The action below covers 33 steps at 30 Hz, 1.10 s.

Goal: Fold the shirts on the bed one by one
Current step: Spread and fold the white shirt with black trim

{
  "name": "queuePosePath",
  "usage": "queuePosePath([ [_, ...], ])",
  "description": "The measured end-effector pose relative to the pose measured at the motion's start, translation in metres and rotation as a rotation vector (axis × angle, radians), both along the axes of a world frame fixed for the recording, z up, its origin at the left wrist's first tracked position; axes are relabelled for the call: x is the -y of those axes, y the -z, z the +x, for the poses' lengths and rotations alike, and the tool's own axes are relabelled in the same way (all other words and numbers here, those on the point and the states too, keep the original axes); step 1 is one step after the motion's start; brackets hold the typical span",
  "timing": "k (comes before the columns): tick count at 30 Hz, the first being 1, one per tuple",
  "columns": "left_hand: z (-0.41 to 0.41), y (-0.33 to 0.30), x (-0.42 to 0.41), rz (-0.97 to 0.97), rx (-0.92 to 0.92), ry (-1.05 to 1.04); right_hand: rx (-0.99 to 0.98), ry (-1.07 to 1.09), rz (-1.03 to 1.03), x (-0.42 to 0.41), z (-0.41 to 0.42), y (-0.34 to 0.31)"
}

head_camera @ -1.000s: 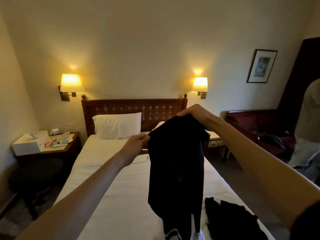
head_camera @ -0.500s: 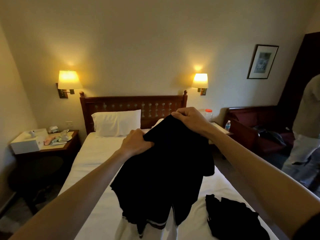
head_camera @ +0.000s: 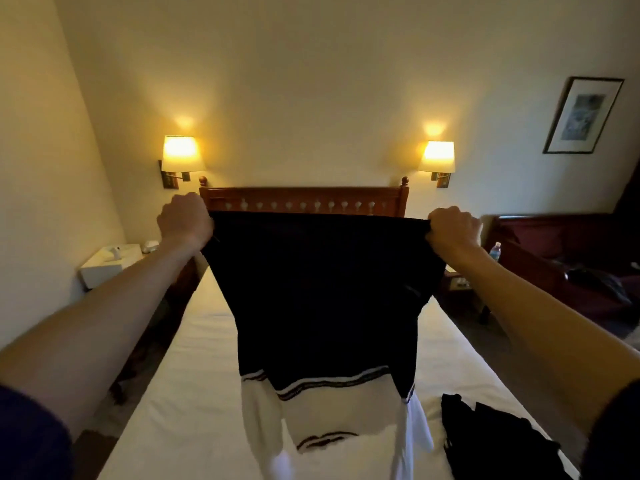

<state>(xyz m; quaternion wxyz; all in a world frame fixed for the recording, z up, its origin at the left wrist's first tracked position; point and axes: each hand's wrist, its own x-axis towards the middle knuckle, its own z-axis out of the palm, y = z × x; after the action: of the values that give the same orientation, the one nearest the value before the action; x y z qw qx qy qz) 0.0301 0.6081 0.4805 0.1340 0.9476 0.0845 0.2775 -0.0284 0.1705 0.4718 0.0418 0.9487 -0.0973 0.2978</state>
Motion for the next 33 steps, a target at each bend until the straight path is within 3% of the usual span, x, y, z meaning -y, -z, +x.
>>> queuePosePath([
  [2,0.008,-0.012,-0.022,-0.039,-0.017,-0.078,0.025,0.109,0.095,0.006,0.003,-0.006],
  [4,0.015,-0.021,-0.045,-0.210,-0.103,-0.113,-0.016,0.143,0.449,0.013,0.005,-0.019],
  [5,0.019,-0.025,-0.057,-0.400,-0.145,-0.088,-0.050,0.102,0.738,0.017,0.005,-0.027],
  [8,0.028,-0.034,-0.081,-1.205,-0.236,0.047,-0.162,-0.138,1.665,0.024,0.000,-0.049],
  [10,0.029,-0.038,-0.086,-1.431,-0.188,0.159,-0.161,-0.252,1.899,0.021,0.001,-0.057],
  [12,0.026,-0.040,-0.086,-1.344,-0.181,0.245,-0.058,-0.343,1.989,0.012,0.005,-0.062],
  [15,0.021,-0.035,-0.085,-0.855,-0.268,0.239,0.114,-0.438,2.151,0.002,0.006,-0.071],
  [19,0.003,-0.029,-0.061,-0.308,-0.320,0.293,0.166,-0.388,1.963,-0.010,0.002,-0.075],
  [21,-0.005,-0.021,-0.039,-0.226,-0.374,0.369,0.171,-0.363,1.837,-0.019,0.006,-0.069],
  [23,-0.009,-0.013,-0.020,-0.267,-0.426,0.420,0.087,-0.345,1.624,-0.027,0.011,-0.062],
  [26,-0.009,-0.009,-0.002,-0.338,-0.421,0.330,-0.051,-0.384,1.285,-0.027,0.013,-0.056],
  [29,-0.005,-0.009,-0.013,-0.391,-0.310,0.209,-0.234,-0.299,0.745,-0.011,0.003,-0.059],
  [31,-0.004,-0.009,-0.027,-0.438,-0.239,0.103,-0.228,-0.180,0.488,0.006,0.000,-0.054],
  [33,-0.002,-0.007,-0.033,-0.609,-0.271,0.077,-0.163,-0.028,0.410,0.017,-0.007,-0.044],
])
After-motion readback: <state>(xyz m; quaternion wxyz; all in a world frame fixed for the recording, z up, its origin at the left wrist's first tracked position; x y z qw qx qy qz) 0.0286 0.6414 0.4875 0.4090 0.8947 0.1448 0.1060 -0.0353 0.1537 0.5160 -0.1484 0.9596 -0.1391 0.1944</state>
